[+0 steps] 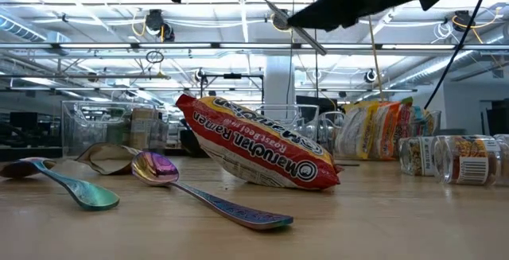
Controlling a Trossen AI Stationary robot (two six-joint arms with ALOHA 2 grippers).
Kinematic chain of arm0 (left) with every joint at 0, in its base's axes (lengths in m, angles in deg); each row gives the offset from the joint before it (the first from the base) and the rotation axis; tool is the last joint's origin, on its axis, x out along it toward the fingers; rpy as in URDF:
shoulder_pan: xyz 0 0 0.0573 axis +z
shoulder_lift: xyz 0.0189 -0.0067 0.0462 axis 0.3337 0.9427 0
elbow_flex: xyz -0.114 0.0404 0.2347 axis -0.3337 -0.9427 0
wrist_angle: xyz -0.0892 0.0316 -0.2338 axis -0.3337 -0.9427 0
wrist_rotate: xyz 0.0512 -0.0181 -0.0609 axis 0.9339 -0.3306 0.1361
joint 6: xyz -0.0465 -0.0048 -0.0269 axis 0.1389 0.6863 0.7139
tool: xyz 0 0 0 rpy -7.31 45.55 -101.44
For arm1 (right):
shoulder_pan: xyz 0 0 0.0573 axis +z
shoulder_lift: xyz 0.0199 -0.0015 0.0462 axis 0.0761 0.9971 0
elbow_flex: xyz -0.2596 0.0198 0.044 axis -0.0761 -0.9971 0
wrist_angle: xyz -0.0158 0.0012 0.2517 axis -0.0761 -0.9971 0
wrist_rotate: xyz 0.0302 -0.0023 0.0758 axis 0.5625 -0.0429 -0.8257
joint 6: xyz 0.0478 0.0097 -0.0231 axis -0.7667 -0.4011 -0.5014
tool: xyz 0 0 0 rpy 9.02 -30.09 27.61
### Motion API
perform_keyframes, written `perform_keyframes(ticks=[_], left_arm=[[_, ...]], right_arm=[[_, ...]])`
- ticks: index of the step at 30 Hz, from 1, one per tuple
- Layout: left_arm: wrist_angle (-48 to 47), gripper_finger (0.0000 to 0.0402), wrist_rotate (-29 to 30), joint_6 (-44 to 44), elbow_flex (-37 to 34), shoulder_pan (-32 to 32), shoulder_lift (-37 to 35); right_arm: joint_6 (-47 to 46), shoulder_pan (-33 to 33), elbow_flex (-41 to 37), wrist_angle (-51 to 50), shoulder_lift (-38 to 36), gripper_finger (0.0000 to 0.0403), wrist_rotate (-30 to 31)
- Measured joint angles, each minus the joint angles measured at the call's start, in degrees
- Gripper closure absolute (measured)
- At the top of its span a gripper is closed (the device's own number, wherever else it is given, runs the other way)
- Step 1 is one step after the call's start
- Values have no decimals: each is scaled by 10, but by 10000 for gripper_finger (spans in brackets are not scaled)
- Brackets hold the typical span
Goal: Pick & Place Food Item
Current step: Put the blue patterned spoon into the middle transparent bin
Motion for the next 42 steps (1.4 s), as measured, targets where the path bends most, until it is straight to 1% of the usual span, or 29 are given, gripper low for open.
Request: perform_keyframes(ticks=[2,5,8,10,14,18,26,29,39,42], left_arm=[[1,176,-13,4,0,0,-1],[2,176,-14,9,0,0,4],[24,176,-16,11,0,5,23],[58,176,-30,22,0,15,45],[114,176,-66,40,0,36,91],[167,176,-88,50,10,48,127],[164,176,-130,35,86,59,207],[164,176,-131,24,104,59,223],[156,177,-125,30,110,60,225],[148,191,-115,35,110,60,225]], right_arm=[[8,-6,0,20,0,382,-1],[10,-14,0,44,0,382,-5],[6,-23,0,75,0,382,-37],[0,-25,0,93,0,382,-60],[1,-25,0,109,0,382,-63],[1,-25,0,112,0,382,-62],[-1,-25,0,113,0,382,-63],[-1,-25,0,113,0,382,-63],[4,-24,0,115,0,382,-63],[5,-24,0,118,0,382,-63]])
